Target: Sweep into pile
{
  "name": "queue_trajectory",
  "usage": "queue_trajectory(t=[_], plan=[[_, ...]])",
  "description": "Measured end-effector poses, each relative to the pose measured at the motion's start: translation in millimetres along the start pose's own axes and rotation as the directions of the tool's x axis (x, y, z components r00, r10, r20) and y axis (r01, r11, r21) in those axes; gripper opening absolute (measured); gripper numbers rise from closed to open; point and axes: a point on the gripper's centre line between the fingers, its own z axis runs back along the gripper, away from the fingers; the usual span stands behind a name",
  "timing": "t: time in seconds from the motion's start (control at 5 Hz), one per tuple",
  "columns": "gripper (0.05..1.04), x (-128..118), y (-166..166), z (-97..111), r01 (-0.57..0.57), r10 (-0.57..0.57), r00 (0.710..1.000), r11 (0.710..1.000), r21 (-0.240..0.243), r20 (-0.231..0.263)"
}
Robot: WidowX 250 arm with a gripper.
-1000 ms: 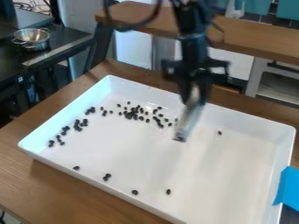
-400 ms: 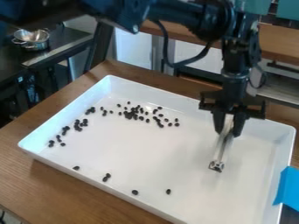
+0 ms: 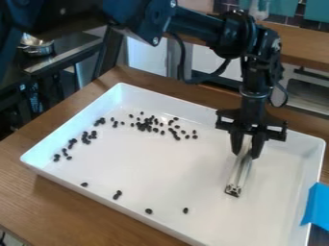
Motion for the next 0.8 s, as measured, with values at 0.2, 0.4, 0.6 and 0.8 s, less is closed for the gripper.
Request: queue_trajectory(t=[0.2,0.4,0.6,0.8], plan=[[0.339,2.8,11.7,-0.2,-0.024,0.024,1.0,1.0,-0.006,-0.004],[0.339,2.6,28.8,1.5,-0.016,0.016,1.0,1.0,-0.019,-0.013],[0.339,1.6,60.1,4.0,-0.021,0.019,0.999,0.999,-0.03,-0.05],[0.339,4.4,86.3,6.4,-0.026,0.024,0.998,0.999,-0.039,-0.055]])
